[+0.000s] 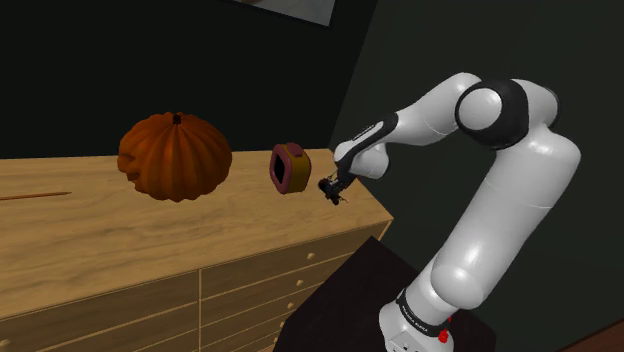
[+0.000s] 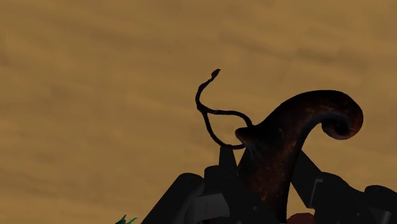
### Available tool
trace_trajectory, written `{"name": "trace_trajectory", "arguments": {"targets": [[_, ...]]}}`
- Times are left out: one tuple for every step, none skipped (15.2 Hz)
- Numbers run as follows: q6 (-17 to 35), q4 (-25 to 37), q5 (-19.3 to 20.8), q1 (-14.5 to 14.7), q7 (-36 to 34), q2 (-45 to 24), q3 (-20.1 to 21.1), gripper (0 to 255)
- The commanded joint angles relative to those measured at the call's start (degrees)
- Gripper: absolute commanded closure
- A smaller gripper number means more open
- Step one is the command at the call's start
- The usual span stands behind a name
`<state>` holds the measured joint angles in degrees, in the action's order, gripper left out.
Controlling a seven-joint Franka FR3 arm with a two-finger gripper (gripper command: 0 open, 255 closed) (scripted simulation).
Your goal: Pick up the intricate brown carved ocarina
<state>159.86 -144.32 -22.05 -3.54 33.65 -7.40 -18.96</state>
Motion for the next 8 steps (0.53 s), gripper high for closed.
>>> {"name": "trace_trajectory", "arguments": {"targets": [[-1.4,-0.2,2.7,0.5,-2.1,1.9,-1.0,255],[-2.1,-0.2,3.9,0.6,-3.1,2.7,-1.3,255],[-2.8,-0.2,5.1,0.7,-4.0,3.5,-1.6,255],[-3.5,-0.2,6.2,0.8,-4.8,4.3,-1.8,255],[-4.2,-0.2,7.2,0.8,-5.7,5.1,-2.0,255],[-5.0,-0.1,8.3,0.8,-6.5,5.9,-2.1,255],[-5.1,-0.1,8.4,0.8,-6.6,6.1,-2.1,255],[-5.1,-0.1,8.4,0.8,-6.6,6.1,-2.1,255]]}}
